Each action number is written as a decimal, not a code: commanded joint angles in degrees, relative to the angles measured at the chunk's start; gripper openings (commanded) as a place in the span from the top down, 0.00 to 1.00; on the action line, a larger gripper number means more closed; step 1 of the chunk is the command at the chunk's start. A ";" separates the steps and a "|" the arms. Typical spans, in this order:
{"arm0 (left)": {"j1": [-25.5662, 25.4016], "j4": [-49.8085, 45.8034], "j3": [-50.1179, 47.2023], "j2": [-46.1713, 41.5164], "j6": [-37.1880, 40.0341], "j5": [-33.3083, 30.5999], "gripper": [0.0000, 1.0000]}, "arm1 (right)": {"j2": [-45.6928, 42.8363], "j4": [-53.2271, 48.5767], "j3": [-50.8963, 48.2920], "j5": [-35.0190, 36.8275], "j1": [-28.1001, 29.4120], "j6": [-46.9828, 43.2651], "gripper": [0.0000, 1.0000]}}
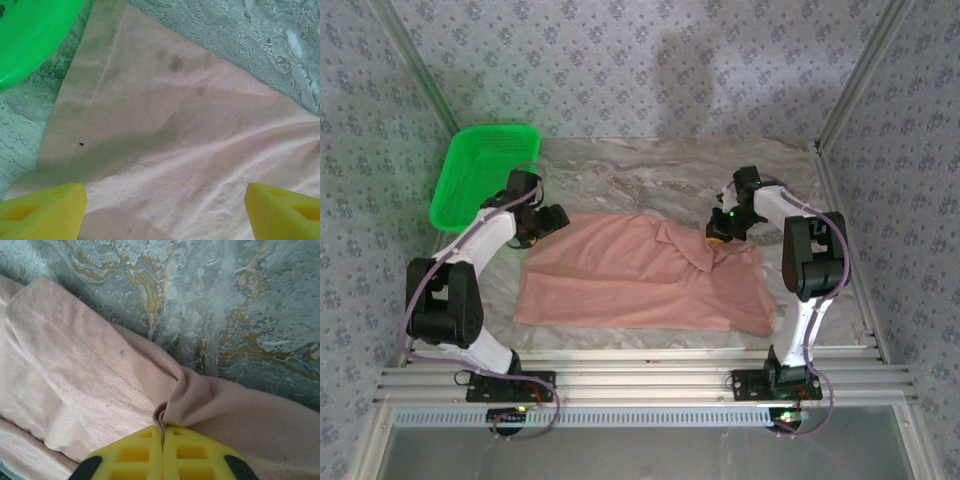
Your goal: Fold and stack the t-shirts
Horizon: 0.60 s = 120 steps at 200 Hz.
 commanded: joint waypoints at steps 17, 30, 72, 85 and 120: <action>0.33 -0.71 4.07 2.50 0.18 0.84 0.18 | -3.18 -3.54 2.56 1.85 -0.44 -2.01 1.00; 0.34 -0.65 4.51 2.93 0.14 0.84 0.18 | -3.72 -4.60 3.03 2.17 -0.87 -2.57 1.00; 0.34 -0.74 5.63 4.31 -0.52 0.83 0.18 | -7.90 -6.51 2.18 3.59 -3.43 -3.71 1.00; 0.36 -0.81 6.19 4.79 -0.66 0.63 0.18 | -8.96 -7.52 2.15 4.44 -4.18 -4.54 1.00; 0.42 -0.93 8.18 6.84 -1.20 1.20 0.18 | -8.26 -8.19 1.90 2.92 -5.12 -6.37 1.00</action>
